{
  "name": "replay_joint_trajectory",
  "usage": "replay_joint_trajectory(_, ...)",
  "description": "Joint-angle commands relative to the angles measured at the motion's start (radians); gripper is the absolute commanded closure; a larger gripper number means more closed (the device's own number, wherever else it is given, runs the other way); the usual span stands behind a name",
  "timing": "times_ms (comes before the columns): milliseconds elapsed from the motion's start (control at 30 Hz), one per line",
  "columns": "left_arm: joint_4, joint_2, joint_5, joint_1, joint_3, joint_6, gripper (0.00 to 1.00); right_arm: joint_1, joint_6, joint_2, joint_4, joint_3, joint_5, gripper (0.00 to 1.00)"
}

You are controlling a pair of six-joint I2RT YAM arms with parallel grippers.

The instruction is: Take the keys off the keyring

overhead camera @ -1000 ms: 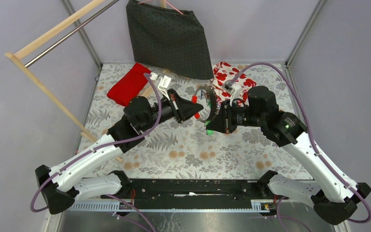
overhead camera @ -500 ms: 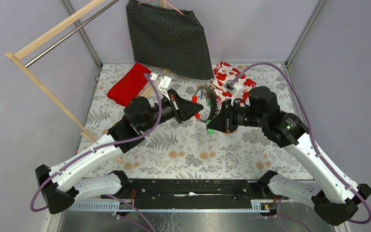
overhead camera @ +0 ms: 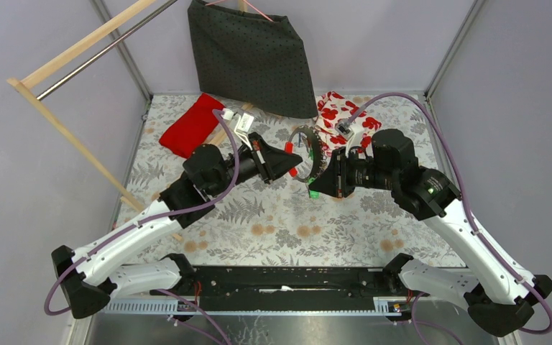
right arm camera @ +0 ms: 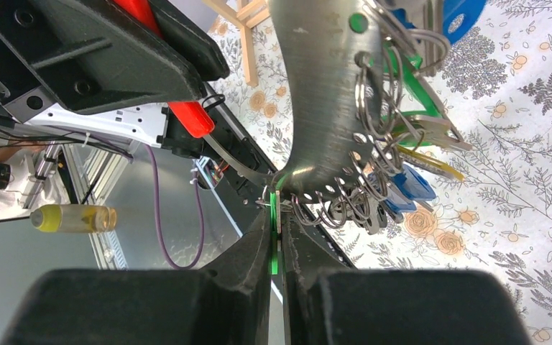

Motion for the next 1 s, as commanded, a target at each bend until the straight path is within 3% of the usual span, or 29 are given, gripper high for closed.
replay_joint_trajectory(0, 0.100, -0.045, -0.011, -0.007, 0.012, -0.004, 1.00, 0.005, 0.007, -0.019, 0.013, 0.025, 0.021, 1.00)
replay_joint_trajectory(467, 0.125, -0.057, -0.047, -0.005, 0.004, -0.091, 1.00, 0.005, 0.010, -0.031, 0.028, -0.003, -0.004, 1.00)
replay_joint_trajectory(967, 0.153, -0.032, -0.057, 0.055, -0.023, -0.383, 1.00, 0.005, 0.008, -0.052, 0.061, -0.046, -0.004, 1.00)
